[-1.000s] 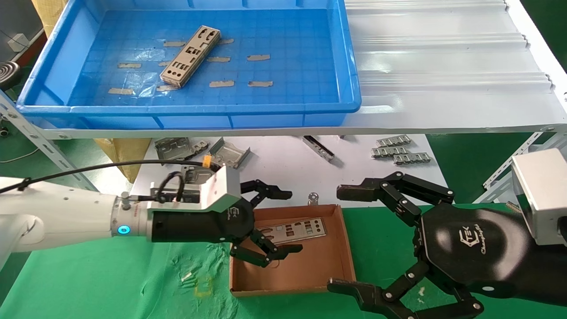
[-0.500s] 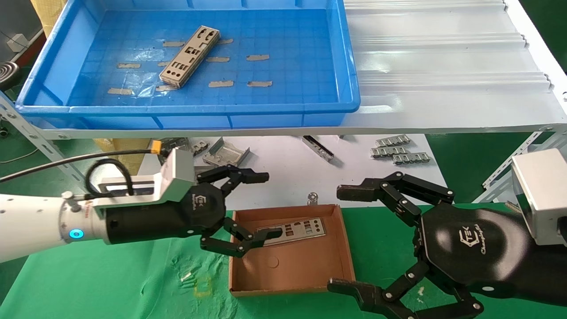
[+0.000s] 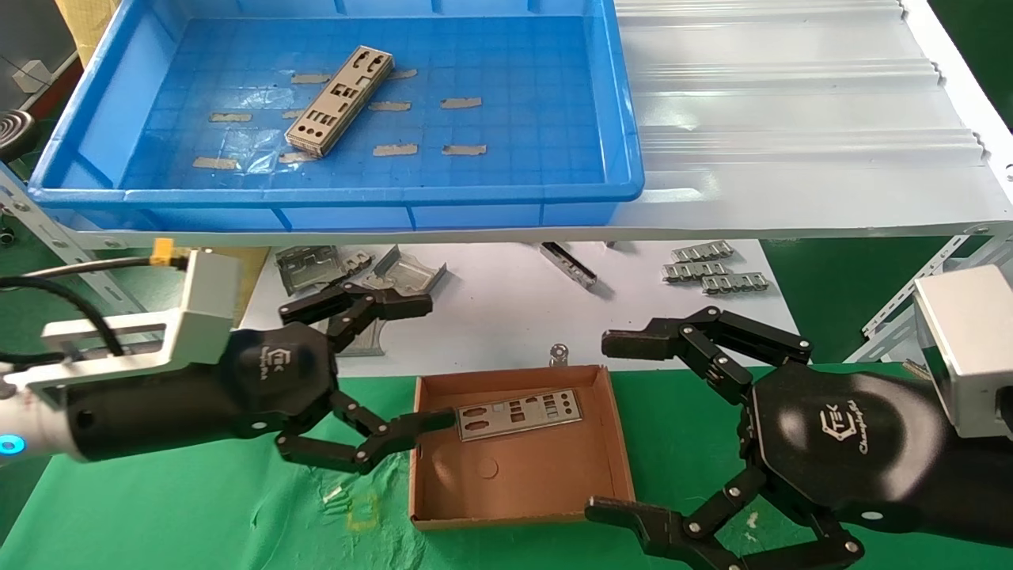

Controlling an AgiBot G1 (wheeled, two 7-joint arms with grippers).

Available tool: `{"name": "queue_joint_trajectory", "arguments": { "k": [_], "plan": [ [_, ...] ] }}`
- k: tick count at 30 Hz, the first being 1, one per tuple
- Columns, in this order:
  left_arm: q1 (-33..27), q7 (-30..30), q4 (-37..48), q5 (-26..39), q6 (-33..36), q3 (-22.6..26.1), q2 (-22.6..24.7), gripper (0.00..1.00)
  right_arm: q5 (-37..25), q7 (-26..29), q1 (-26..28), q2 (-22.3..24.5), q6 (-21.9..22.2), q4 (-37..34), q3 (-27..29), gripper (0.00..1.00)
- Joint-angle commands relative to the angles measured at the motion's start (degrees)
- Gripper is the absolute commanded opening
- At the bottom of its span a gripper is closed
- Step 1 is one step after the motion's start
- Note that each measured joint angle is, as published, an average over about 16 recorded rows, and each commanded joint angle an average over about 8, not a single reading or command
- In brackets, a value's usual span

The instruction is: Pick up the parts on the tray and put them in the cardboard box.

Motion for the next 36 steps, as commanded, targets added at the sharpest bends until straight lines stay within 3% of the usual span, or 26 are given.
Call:
{"name": "queue_joint_trajectory", "arguments": {
  "k": [1, 22, 36],
  "plan": [
    [0.98, -1.28, -2.19, -0.77, 0.0, -0.84, -1.28, 1.0, 0.0, 0.0, 0.0, 0.0, 0.0, 0.0, 0.0, 1.0],
    [10.67, -13.83, -23.94, -8.38, 0.01, -9.11, -13.93, 1.0, 0.01, 0.0, 0.0, 0.01, 0.01, -0.01, -0.01, 1.0],
    [10.9, -13.92, -24.25, -8.6, 0.02, -9.29, -14.16, 1.0, 0.02, -0.01, -0.01, 0.01, 0.02, -0.02, -0.01, 1.0]
  ]
}}
